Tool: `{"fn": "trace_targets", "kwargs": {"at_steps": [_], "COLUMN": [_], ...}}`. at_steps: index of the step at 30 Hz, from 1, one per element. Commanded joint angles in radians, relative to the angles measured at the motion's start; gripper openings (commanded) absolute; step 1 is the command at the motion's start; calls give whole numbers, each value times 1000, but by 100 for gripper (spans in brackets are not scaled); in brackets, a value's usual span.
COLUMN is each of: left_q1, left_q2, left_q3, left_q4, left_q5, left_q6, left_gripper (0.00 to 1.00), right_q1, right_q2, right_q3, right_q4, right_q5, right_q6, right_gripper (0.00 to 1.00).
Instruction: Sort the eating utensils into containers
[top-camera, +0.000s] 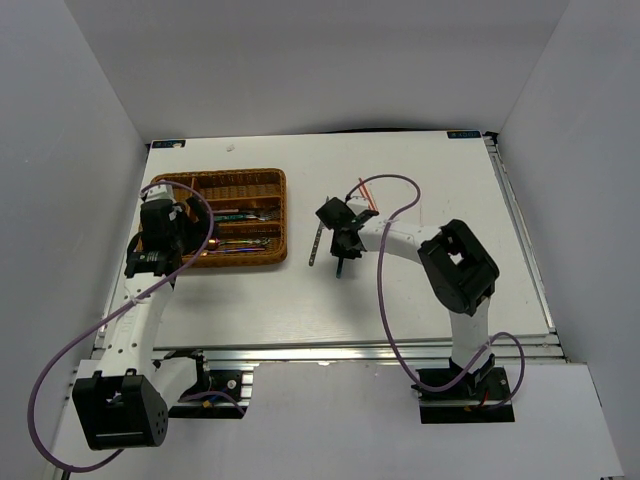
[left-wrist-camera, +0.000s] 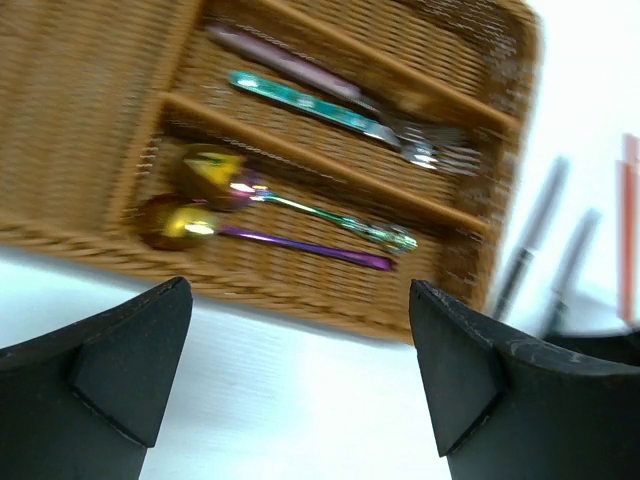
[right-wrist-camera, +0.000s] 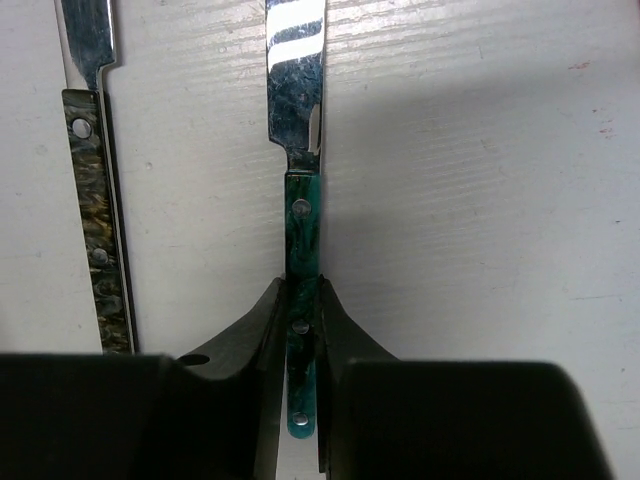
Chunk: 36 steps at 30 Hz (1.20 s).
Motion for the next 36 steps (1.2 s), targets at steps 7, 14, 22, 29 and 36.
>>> {"fn": "trace_targets", "kwargs": {"at_steps": [7, 14, 22, 29, 36], "left_q1": [-47, -343, -508, -533, -538], "left_q2": [22, 102, 217, 300, 343], "left_q3": [-73, -90, -79, -39, 4], "left_q4": [264, 511, 700, 720, 714], "left_q5": [419, 347, 266, 246, 242], "left_q6": [-154, -356, -433, -441, -445], "left_gripper": [98, 98, 86, 69, 39], "right_q1": [9, 45, 68, 91, 112], "right_q2": [-175, -417, -586, -629, -620], "right_q3": [-110, -228, -253, -245, -230], "right_q4": [74, 188, 235, 228, 224], "right_q5": [-62, -161, -365, -420, -445], "right_q6": [-185, -376, -446, -462, -472], "right_gripper": [0, 0, 0, 0, 0]}}
